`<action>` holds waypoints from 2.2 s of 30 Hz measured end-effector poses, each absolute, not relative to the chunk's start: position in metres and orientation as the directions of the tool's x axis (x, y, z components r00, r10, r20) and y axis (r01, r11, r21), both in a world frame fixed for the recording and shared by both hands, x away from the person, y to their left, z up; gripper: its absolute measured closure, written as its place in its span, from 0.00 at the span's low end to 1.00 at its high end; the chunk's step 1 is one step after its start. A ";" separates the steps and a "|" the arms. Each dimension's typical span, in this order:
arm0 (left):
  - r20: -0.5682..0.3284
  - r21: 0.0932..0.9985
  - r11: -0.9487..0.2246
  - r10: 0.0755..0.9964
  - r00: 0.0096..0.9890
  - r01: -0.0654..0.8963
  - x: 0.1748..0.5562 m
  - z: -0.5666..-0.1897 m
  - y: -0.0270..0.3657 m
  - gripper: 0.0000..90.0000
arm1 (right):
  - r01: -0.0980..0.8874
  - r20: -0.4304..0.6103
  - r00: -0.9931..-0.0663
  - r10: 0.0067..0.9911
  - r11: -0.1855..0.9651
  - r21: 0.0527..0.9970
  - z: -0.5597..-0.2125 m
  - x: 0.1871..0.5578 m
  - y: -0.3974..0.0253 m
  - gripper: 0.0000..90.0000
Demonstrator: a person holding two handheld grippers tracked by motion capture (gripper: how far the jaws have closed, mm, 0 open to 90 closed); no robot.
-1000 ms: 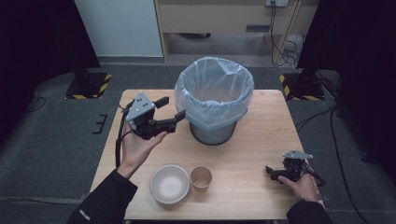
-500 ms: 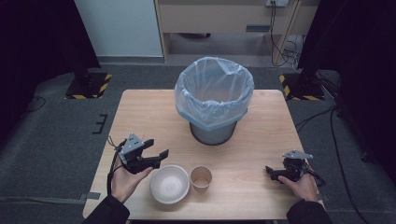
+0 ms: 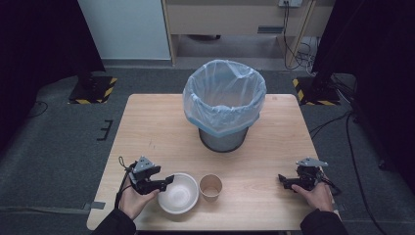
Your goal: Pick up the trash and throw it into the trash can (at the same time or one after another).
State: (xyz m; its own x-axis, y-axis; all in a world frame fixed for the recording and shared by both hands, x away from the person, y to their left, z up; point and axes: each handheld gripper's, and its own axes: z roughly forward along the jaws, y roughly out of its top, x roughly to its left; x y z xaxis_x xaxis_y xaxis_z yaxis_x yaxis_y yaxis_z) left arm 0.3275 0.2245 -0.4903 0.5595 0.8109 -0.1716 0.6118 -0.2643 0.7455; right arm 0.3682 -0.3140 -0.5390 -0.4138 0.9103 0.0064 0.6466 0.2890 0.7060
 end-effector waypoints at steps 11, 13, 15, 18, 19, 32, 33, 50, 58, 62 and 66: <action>-0.194 0.681 -0.289 0.815 0.547 0.672 0.330 -0.502 0.228 0.52 | 0.646 0.006 -0.414 0.910 0.289 0.706 -0.539 0.368 -0.314 0.01; -0.198 0.669 -0.294 0.815 0.545 0.683 0.330 -0.502 0.227 0.60 | 0.647 0.006 -0.414 0.910 0.289 0.706 -0.539 0.368 -0.314 0.01; -0.199 0.665 -0.296 0.814 0.545 0.685 0.330 -0.502 0.227 0.65 | 0.647 0.006 -0.414 0.910 0.289 0.706 -0.539 0.368 -0.314 0.01; -0.203 0.657 -0.296 0.817 0.540 0.694 0.329 -0.501 0.227 0.71 | 0.647 0.006 -0.414 0.910 0.289 0.706 -0.539 0.368 -0.314 0.01; -0.211 0.652 -0.292 0.816 0.538 0.700 0.329 -0.501 0.227 0.73 | 0.647 0.007 -0.414 0.910 0.289 0.706 -0.539 0.368 -0.314 0.01; -0.265 0.644 -0.256 0.809 0.525 0.721 0.327 -0.494 0.225 0.90 | 0.646 0.006 -0.414 0.910 0.289 0.706 -0.539 0.368 -0.314 0.01; -0.265 0.650 -0.253 0.808 0.526 0.717 0.327 -0.492 0.225 0.90 | 0.646 0.006 -0.414 0.910 0.289 0.706 -0.539 0.368 -0.314 0.01; -0.263 0.753 -0.176 0.803 0.535 0.634 0.320 -0.461 0.234 0.93 | 0.646 0.006 -0.414 0.910 0.289 0.706 -0.539 0.368 -0.314 0.01; -0.228 0.816 -0.118 0.834 0.502 0.566 0.320 -0.442 0.250 0.93 | 0.647 0.007 -0.414 0.910 0.288 0.706 -0.539 0.368 -0.314 0.01; -0.215 0.842 -0.093 0.846 0.488 0.531 0.319 -0.434 0.258 0.93 | 0.647 0.006 -0.414 0.910 0.289 0.706 -0.539 0.368 -0.314 0.01; -0.205 0.870 -0.062 0.857 0.473 0.489 0.319 -0.424 0.264 0.93 | 0.646 0.006 -0.414 0.910 0.289 0.706 -0.539 0.368 -0.314 0.01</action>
State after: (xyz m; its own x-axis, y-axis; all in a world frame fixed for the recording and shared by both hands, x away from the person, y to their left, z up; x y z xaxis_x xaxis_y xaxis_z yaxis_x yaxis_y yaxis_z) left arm 0.3188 0.2638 -0.4240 0.4734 0.8568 -0.2045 0.4888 -0.0623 0.8702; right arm 0.3682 -0.3141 -0.5390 -0.4139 0.9103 0.0062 0.6464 0.2892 0.7061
